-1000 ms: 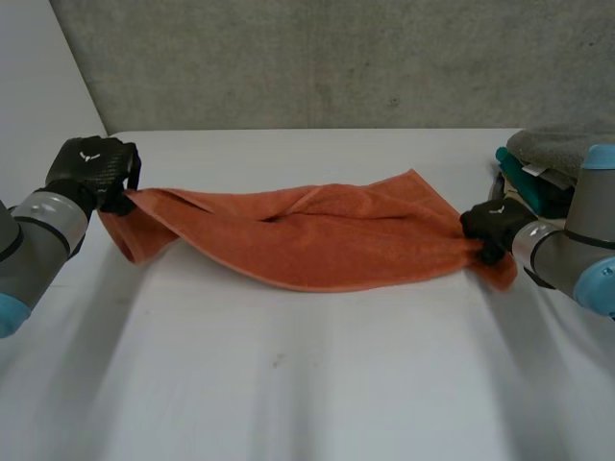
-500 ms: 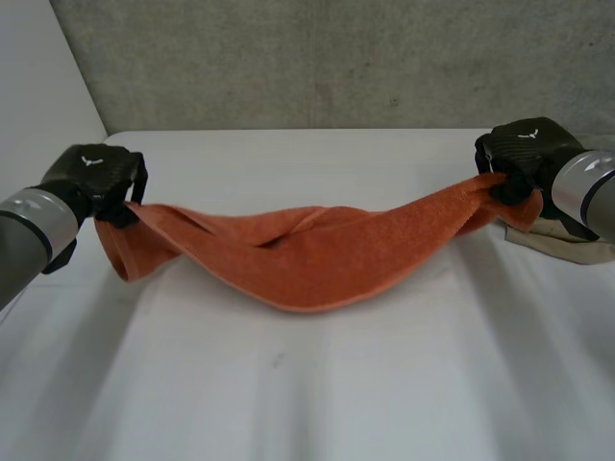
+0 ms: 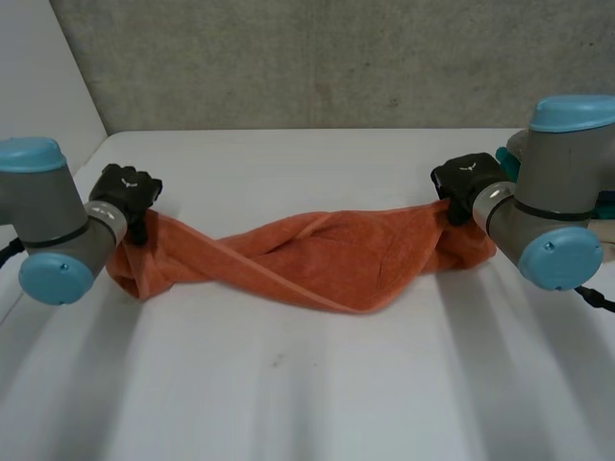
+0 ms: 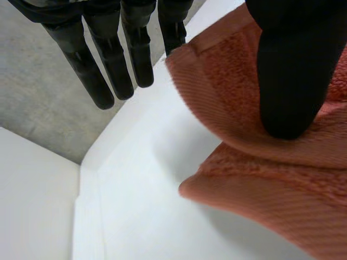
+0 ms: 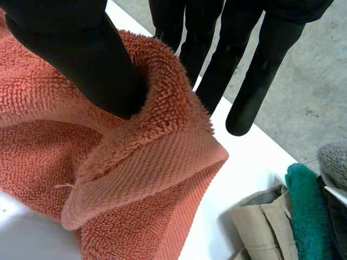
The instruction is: Fold the laundry.
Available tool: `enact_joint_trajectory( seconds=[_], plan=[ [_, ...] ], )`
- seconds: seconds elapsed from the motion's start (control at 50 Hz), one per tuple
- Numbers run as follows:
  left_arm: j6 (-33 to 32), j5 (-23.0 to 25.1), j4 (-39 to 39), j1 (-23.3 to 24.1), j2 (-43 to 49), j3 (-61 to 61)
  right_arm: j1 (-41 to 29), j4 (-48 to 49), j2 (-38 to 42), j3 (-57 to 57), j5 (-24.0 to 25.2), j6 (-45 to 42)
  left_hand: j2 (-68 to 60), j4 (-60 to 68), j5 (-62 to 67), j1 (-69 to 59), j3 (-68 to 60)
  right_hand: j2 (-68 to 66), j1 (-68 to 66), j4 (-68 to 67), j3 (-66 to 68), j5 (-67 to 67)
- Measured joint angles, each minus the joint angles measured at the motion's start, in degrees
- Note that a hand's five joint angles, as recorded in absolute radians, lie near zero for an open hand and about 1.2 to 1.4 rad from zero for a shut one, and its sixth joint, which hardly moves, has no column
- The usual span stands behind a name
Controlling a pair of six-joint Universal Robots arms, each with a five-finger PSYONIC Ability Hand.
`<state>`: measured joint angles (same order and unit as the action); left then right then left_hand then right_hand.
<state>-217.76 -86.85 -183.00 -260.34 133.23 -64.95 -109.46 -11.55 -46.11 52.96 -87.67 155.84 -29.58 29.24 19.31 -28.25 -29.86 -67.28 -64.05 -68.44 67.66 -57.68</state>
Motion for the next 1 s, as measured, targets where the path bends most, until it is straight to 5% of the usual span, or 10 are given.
enact_joint_trajectory(
  seconds=[0.16, 0.38, 0.72, 0.84, 1.0],
  plan=[
    [0.3, 1.9, -2.2, -1.2, -6.3, -6.3, 0.2, 3.1, -3.4, 4.4, 0.9, -0.6, 0.4, -0.1, 0.0, -0.5, 0.8, 0.0, 0.0, 0.0, 0.0, 0.0],
    [1.3, 12.3, -9.0, -2.5, -8.9, -14.5, 1.0, 4.9, -5.7, 9.8, 2.5, -2.4, -10.3, 10.8, 10.5, -12.1, -10.1, 0.0, 0.0, 0.0, 0.0, 0.0],
    [-1.1, 12.5, -7.5, -1.2, -9.8, -14.8, 1.9, 5.1, -5.7, 11.9, 2.7, -2.7, -12.6, 12.6, 12.6, -14.0, -12.4, 0.0, 0.0, 0.0, 0.0, 0.0],
    [-0.2, 13.3, -7.8, -0.5, -10.1, -15.4, 1.9, 5.2, -6.3, 12.3, 2.7, -2.8, -37.6, 37.8, 37.1, -38.5, -37.0, 0.0, 0.0, 0.0, 0.0, 0.0],
    [-0.8, 16.9, -5.5, 0.3, -17.5, -15.8, 2.7, 4.2, -10.2, 12.1, 1.7, -4.2, -38.9, 39.4, 37.5, -38.5, -38.3, 0.0, 0.0, 0.0, 0.0, 0.0]
  ],
)
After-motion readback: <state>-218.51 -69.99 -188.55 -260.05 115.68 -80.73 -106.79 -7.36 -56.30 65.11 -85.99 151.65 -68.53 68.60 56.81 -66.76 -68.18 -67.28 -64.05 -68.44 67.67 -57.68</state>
